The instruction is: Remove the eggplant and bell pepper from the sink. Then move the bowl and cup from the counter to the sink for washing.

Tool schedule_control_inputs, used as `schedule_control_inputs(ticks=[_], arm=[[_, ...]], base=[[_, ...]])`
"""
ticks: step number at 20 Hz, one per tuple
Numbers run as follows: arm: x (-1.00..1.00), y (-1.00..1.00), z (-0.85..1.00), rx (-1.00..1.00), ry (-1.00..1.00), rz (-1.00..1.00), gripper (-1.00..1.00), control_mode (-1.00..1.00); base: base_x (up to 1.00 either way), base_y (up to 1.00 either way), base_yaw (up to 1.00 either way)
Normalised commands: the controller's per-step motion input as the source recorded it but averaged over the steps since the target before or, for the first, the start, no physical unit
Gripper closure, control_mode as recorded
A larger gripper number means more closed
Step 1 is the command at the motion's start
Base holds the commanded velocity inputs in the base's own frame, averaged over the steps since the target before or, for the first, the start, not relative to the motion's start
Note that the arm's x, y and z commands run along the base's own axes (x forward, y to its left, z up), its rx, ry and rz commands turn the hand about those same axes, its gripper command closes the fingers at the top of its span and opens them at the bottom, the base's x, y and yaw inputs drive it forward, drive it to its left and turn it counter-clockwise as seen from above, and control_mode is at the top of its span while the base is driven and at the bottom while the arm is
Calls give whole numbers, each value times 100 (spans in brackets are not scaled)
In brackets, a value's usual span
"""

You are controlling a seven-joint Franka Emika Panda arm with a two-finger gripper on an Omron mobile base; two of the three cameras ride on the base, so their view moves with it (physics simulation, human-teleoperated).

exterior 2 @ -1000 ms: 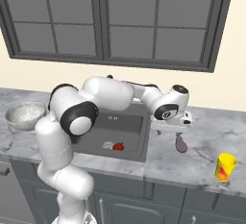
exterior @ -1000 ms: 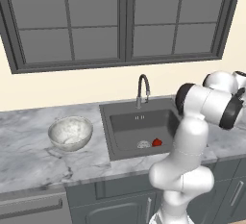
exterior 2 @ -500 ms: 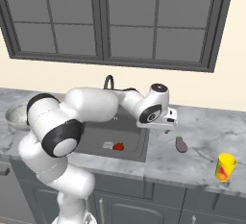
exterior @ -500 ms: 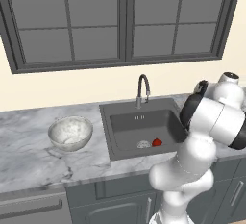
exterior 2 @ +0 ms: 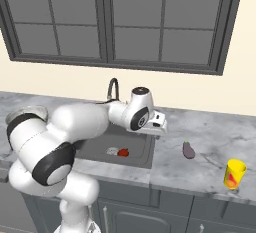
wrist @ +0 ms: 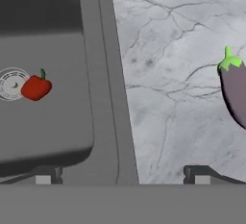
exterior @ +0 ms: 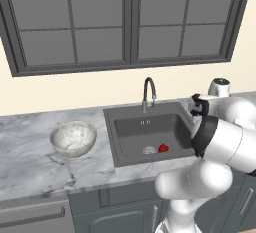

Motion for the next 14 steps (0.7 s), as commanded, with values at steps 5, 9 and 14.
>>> schedule_control_inputs(ticks=[5,9,14], arm=[[0,53,0,-2,4,-8,-100,-100],[0,51,0,0,2,-4,-100,-100],[0,38,-1,0,0,0,-100,-100]], base=[[0,0,0],[0,0,0],[0,0,0]])
